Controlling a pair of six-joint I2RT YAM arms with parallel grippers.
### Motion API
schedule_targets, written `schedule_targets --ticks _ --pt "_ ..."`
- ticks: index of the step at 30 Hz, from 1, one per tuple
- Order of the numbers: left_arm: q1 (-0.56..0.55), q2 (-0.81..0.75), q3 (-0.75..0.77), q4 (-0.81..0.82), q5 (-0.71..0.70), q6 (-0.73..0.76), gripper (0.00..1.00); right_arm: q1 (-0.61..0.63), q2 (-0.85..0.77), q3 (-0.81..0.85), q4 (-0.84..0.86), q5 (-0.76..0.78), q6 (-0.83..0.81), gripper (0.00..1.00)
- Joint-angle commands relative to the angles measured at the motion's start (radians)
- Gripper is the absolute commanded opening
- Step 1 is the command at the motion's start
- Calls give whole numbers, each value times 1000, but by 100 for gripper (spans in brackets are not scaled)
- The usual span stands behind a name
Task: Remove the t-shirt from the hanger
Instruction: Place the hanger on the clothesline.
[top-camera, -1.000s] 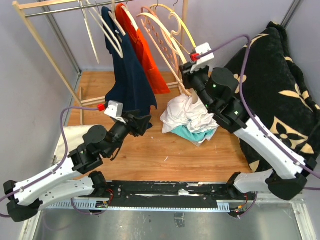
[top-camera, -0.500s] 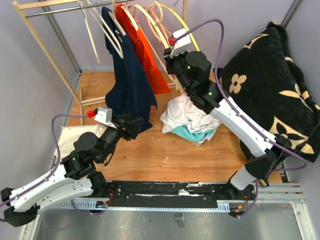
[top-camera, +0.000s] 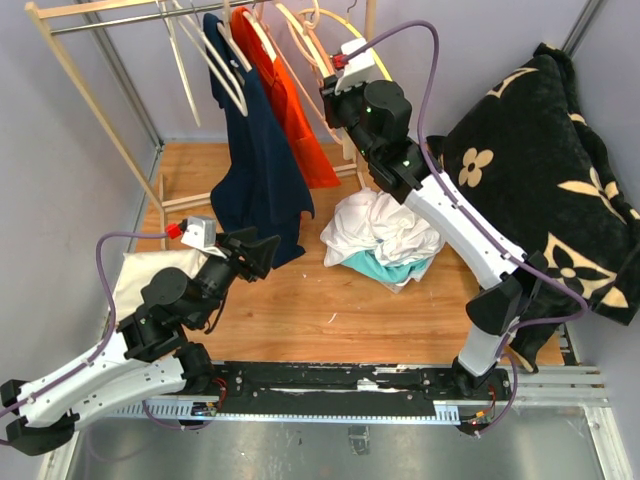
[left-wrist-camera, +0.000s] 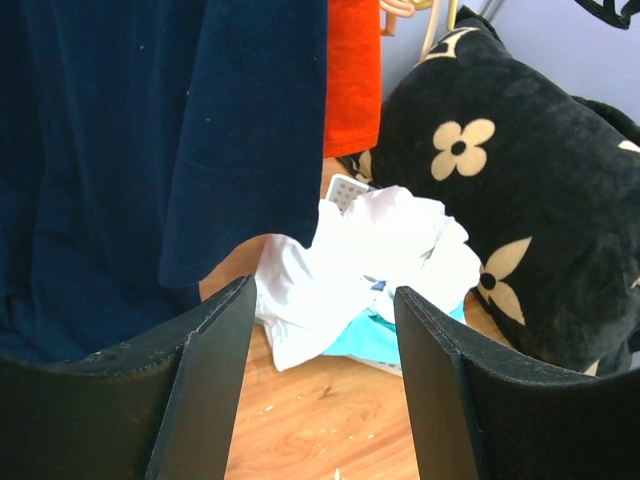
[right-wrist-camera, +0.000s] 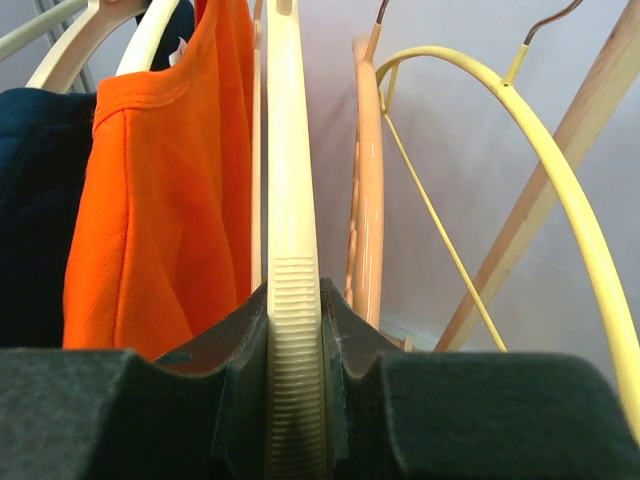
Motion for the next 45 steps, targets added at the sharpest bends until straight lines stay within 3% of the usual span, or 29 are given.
schedule_targets --ticks 1,22,45 --pt "-7 -6 -15 15 -32 5 62 -31 24 59 61 -80 30 1" --pt "-7 -86 -103 147 -52 80 62 -81 171 172 117 -190 50 1" --pt "-7 -106 -133 169 -93 129 63 -111 301 287 162 -248 80 1"
